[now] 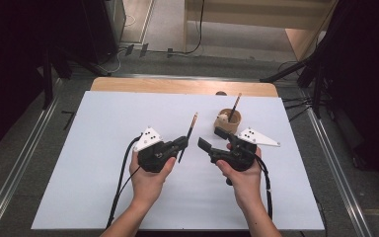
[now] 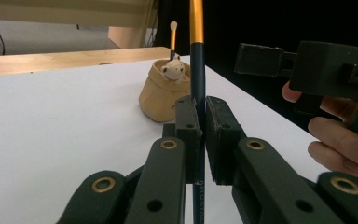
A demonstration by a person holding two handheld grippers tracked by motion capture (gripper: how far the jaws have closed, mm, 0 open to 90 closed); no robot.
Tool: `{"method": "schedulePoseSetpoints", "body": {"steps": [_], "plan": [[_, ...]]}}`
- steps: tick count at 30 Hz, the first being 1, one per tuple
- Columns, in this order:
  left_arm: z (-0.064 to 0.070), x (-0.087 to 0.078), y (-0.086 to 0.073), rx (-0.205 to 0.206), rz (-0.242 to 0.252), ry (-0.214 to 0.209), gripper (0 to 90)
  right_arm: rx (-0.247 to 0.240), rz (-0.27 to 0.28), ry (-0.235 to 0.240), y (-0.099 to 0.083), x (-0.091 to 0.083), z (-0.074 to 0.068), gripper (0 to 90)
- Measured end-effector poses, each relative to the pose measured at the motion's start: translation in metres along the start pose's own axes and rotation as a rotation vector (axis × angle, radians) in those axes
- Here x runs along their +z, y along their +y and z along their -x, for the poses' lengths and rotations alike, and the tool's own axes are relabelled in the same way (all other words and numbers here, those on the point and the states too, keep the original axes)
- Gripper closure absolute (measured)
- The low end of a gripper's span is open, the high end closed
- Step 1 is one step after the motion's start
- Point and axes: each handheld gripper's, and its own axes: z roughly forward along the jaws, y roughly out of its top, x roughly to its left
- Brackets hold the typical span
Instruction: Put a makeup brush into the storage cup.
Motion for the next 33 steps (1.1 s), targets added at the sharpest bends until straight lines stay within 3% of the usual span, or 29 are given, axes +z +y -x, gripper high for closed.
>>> {"method": "schedulePoseSetpoints", "body": {"steps": [8, 33], "plan": [[0.006, 0.002, -0.003, 0.016, 0.012, -0.011, 85.1, 0.044, 0.02, 0.054, 0.002, 0.007, -0.004, 31.8], [0.02, 0.006, -0.007, 0.05, 0.018, -0.025, 85.1, 0.136, 0.024, 0.094, 0.003, 0.019, -0.009, 44.9]]}}
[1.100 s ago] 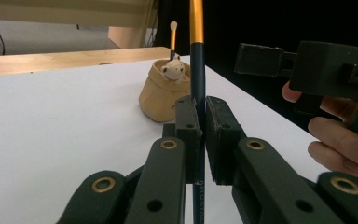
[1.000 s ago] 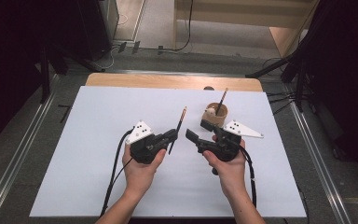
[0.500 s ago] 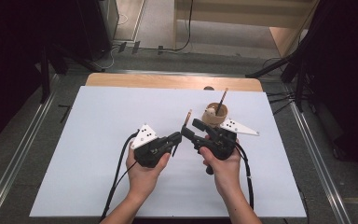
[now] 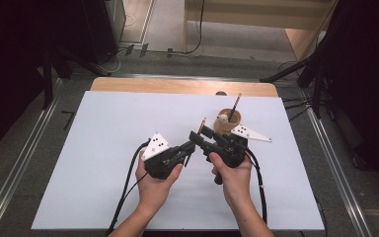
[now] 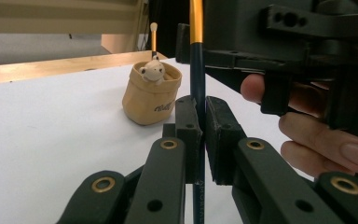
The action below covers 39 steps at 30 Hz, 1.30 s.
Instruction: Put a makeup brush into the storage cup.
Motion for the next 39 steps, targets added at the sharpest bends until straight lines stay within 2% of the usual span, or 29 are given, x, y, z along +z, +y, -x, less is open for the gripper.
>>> {"method": "schedulePoseSetpoints", "body": {"steps": [6, 13, 15, 24, 31, 39], "plan": [[0.002, -0.001, 0.0, 0.007, 0.002, -0.004, 85.1, 0.033, 0.001, 0.006, 0.0, 0.001, 0.002, 53.4], [0.003, 0.0, 0.0, 0.011, 0.005, -0.007, 85.1, 0.089, 0.001, 0.041, 0.001, 0.001, 0.005, 65.2], [0.003, 0.0, 0.0, 0.013, 0.007, -0.007, 85.1, 0.108, -0.002, 0.056, 0.0, 0.002, 0.006, 67.4], [0.004, 0.0, -0.001, 0.019, 0.002, -0.011, 85.1, 0.171, -0.008, 0.065, -0.001, 0.002, 0.01, 75.4], [0.004, 0.0, -0.001, 0.02, 0.003, -0.01, 85.1, 0.179, -0.017, 0.057, -0.002, 0.002, 0.011, 84.0], [0.003, 0.0, -0.002, 0.013, -0.003, -0.017, 85.0, 0.153, -0.018, 0.048, -0.002, 0.003, 0.011, 84.7]]}}
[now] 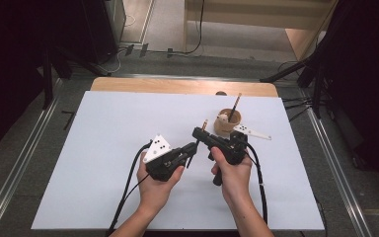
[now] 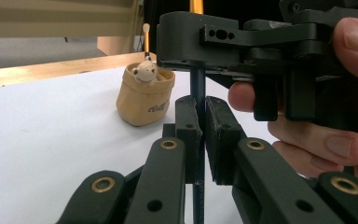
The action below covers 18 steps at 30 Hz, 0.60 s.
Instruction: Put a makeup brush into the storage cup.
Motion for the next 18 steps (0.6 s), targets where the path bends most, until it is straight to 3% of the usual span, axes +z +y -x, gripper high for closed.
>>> {"method": "schedulePoseSetpoints", "body": {"steps": [4, 9, 13, 18], "plan": [[-0.003, 0.002, 0.0, -0.016, -0.02, -0.025, 83.7, -0.015, -0.005, -0.007, 0.0, 0.0, 0.0, 84.7], [-0.002, 0.0, -0.001, 0.003, -0.026, -0.005, 57.7, -0.038, 0.009, -0.023, 0.0, -0.002, 0.0, 84.7], [-0.004, -0.002, -0.002, -0.012, -0.075, -0.06, 45.7, -0.058, 0.008, -0.039, 0.0, -0.002, 0.0, 84.7], [-0.006, -0.008, -0.005, 0.006, -0.066, -0.07, 16.5, -0.079, 0.008, -0.052, 0.0, -0.003, 0.0, 84.6]]}}
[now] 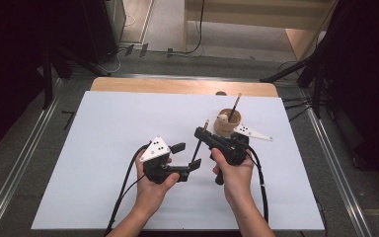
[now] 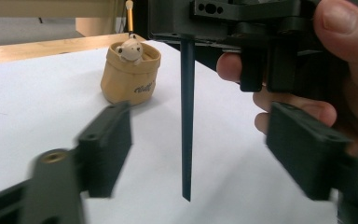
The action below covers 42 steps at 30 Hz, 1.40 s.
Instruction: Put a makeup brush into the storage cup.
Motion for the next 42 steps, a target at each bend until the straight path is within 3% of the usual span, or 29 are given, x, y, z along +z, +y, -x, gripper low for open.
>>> {"method": "schedulePoseSetpoints", "body": {"steps": [5, 15, 29, 34, 42], "plan": [[-0.003, -0.007, -0.001, 0.006, -0.005, -0.075, 0.0, -0.026, 0.0, -0.009, 0.0, 0.0, 0.0, 84.6], [-0.01, -0.022, -0.008, 0.006, 0.017, -0.038, 0.0, -0.059, 0.009, -0.024, 0.0, -0.003, 0.0, 84.6], [-0.029, -0.058, -0.025, 0.003, 0.054, 0.037, 0.0, -0.099, 0.01, -0.025, -0.001, -0.001, -0.002, 84.6], [-0.034, -0.069, -0.03, -0.003, 0.059, 0.062, 0.0, -0.131, 0.019, -0.021, 0.0, 0.0, -0.004, 84.6], [-0.044, -0.087, -0.044, -0.002, 0.054, 0.106, 0.0, -0.144, 0.025, -0.028, 0.002, -0.001, -0.004, 84.6]]}}
